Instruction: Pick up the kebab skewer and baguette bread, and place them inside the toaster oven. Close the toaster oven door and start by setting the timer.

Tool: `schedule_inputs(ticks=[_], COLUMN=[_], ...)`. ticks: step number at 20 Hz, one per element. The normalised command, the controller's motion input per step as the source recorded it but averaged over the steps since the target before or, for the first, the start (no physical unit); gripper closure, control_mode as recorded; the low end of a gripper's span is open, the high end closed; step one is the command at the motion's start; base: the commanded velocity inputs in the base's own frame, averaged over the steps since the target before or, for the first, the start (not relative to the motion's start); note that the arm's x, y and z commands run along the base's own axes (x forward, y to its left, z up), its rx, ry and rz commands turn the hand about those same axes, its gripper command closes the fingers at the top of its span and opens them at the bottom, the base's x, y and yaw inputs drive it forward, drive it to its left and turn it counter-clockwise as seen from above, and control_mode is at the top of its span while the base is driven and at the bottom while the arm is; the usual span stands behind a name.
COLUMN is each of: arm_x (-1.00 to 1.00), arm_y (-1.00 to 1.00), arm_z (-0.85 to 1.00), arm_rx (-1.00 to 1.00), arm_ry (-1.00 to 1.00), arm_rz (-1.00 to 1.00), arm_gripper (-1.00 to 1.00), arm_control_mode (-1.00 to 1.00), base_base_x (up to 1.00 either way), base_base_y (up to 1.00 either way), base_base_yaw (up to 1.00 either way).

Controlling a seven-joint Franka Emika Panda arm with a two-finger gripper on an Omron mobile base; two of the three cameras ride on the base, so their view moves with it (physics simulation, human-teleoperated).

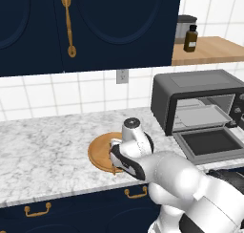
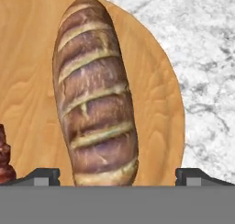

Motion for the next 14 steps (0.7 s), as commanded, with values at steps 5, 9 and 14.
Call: schedule_inputs(ticks=[5,9,14], arm_x=[0.21,0.0,-0.07], arm_y=[0.01,0.0,0.02], arm_z=[-0.18,-0.31,-0.25], arm_rx=[0.0,0.0,0.0], arm_ry=[0.01,0.0,0.0], arm_rz=[0.0,-0.03,-0.06], arm_gripper=[-1.0,1.0,1.0], arm_control_mode=[-1.0,-1.0,-1.0], base_base_x=[0.0,0.0,0.0], base_base_y=[0.0,0.0,0.0], base_base_yaw=[0.0,0.0,0.0])
